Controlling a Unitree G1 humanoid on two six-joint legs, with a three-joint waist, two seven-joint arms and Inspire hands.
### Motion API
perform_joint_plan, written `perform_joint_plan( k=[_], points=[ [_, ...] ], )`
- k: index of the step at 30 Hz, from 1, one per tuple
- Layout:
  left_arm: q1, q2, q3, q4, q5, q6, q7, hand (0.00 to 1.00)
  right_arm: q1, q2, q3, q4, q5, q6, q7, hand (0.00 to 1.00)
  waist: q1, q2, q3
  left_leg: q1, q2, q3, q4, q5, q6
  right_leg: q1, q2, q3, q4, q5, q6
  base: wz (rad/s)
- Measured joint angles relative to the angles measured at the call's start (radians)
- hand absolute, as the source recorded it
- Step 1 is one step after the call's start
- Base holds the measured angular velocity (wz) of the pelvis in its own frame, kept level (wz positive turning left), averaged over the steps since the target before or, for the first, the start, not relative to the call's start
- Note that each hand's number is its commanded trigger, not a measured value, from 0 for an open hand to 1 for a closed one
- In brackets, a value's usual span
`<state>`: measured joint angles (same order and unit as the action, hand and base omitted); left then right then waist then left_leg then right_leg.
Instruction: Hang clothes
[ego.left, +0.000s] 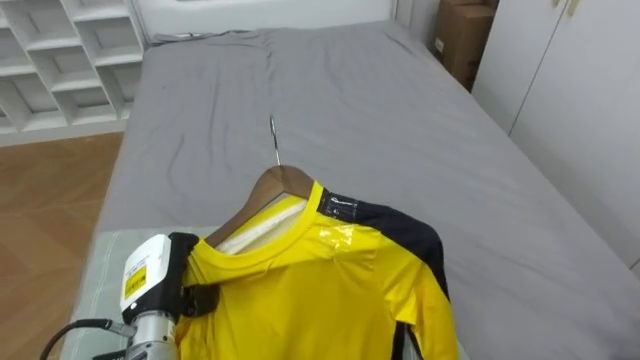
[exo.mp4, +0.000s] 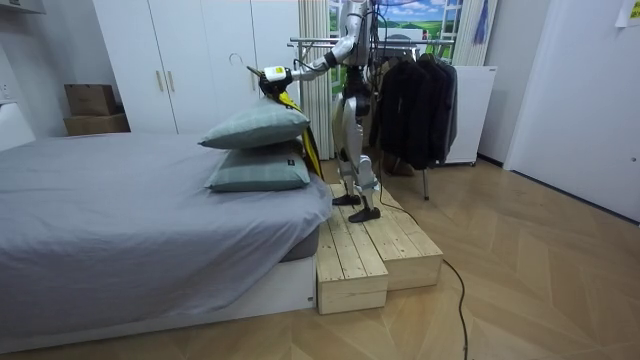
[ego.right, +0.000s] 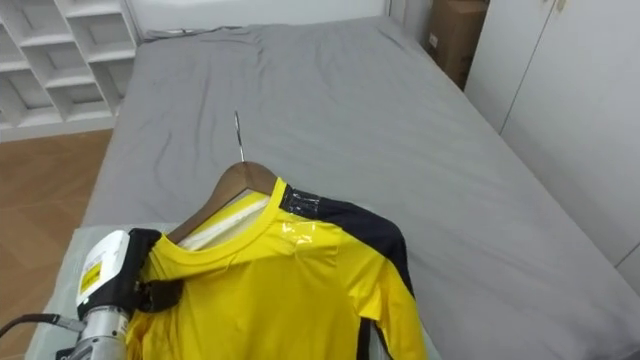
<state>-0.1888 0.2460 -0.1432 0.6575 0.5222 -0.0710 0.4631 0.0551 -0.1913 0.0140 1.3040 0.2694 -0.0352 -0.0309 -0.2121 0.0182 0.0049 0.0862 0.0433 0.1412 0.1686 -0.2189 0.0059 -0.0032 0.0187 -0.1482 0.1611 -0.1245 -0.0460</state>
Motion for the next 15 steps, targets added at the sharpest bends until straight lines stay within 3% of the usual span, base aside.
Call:
perform_joint_plan(
  k=[15],
  points=[
    [0.001, 0.002, 0.0, -0.053, 0.001, 0.0, 0.006, 1.0, 0.024, -0.001, -0.079, 0.017, -0.004, 0.001, -0.001, 0.0, -0.001, 0.007, 0.0008, 0.017, 0.0, -0.005, -0.002, 0.0, 0.0, 0.021, 0.001, 0.0, -0.01, 0.0, 0.0, 0.0]
  ],
)
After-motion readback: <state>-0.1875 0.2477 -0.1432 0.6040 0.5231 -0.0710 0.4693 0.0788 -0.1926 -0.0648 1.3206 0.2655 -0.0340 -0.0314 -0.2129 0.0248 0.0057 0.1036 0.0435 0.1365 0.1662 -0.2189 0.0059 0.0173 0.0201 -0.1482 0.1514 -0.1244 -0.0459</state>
